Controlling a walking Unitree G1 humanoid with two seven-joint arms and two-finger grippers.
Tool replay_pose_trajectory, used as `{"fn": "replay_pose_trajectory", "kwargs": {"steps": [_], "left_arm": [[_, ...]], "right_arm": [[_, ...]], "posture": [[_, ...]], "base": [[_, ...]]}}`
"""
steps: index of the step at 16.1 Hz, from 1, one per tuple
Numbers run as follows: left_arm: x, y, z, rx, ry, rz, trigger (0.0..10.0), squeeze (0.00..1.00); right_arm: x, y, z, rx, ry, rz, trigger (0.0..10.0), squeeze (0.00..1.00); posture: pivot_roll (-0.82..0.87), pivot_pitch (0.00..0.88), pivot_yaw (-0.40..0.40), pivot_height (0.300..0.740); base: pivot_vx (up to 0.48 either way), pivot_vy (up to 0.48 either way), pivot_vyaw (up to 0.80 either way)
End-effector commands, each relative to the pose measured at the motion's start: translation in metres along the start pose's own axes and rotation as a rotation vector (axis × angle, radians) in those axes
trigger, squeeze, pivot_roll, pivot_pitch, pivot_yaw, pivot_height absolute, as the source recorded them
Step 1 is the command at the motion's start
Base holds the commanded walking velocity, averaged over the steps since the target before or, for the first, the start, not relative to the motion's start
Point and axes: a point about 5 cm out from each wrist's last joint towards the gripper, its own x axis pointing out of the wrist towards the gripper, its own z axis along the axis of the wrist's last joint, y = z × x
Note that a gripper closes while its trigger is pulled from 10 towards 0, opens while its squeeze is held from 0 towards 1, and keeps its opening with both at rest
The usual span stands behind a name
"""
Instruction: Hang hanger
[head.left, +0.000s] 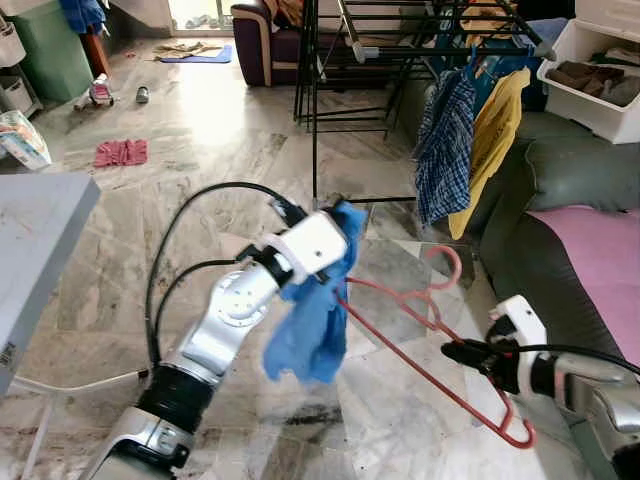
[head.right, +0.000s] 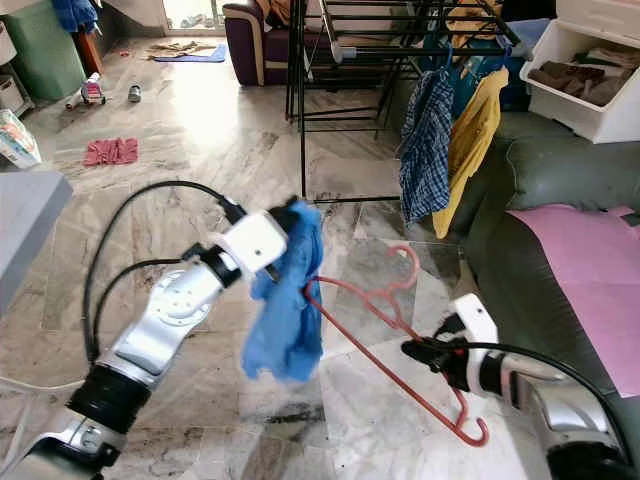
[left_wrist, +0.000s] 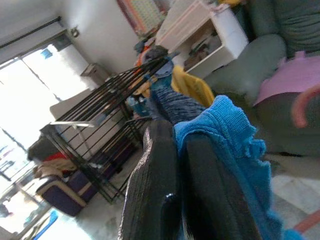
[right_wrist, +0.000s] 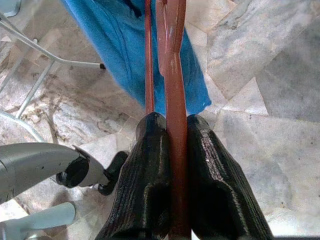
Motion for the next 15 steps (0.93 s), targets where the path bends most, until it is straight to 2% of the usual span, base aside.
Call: {"fn": "replay_pose_trajectory", "kwargs": {"steps": [1, 4, 6, 8, 9, 11, 12, 15], "left_arm": [[0.003, 0.001, 0.012, 0.006, -0.061, -0.001, 10.0, 0.0], [0.007, -0.01, 0.012, 0.003, -0.04, -0.038, 10.0, 0.0], [0.007, -0.007, -0.003, 0.05, 0.065, -0.017, 10.0, 0.0], [0.004, 0.004, -0.021, 0.046, 0.178, 0.044, 10.0, 0.0], [0.002, 0.008, -0.024, 0.053, 0.177, 0.034, 10.0, 0.0], [0.0, 0.009, -0.024, 0.087, 0.139, -0.042, 10.0, 0.0], [-0.002, 0.009, -0.024, 0.129, 0.11, -0.11, 10.0, 0.0], [0.0, 0.015, -0.016, 0.196, 0.038, -0.155, 10.0, 0.0]], "right_arm": [[0.0, -0.002, 0.003, -0.02, -0.006, -0.011, 10.0, 0.0], [0.006, 0.007, 0.009, -0.094, -0.019, 0.04, 10.0, 0.0], [0.005, 0.009, 0.01, -0.137, -0.01, 0.049, 10.0, 0.0], [0.001, 0.008, 0.016, -0.194, -0.067, 0.033, 10.0, 0.0], [-0.004, 0.013, 0.021, -0.24, -0.106, 0.081, 10.0, 0.0], [-0.015, 0.022, 0.027, -0.396, -0.088, 0.149, 10.0, 0.0], [-0.02, 0.019, 0.033, -0.469, -0.048, 0.157, 10.0, 0.0], [-0.024, 0.006, 0.039, -0.546, 0.002, 0.111, 10.0, 0.0]], "posture": [[0.04, 0.06, -0.065, 0.74], [0.04, 0.062, -0.064, 0.74], [0.04, 0.065, -0.065, 0.74], [0.03, 0.067, -0.065, 0.74], [0.03, 0.071, -0.062, 0.74], [0.03, 0.072, -0.058, 0.74], [0.03, 0.07, -0.057, 0.74], [0.03, 0.067, -0.06, 0.74]], "base": [[0.0, 0.0, 0.0], [0.0, 0.0, 0.0], [0.0, 0.0, 0.0], [0.0, 0.0, 0.0], [0.0, 0.0, 0.0], [0.0, 0.0, 0.0], [0.0, 0.0, 0.0], [0.0, 0.0, 0.0]]}}
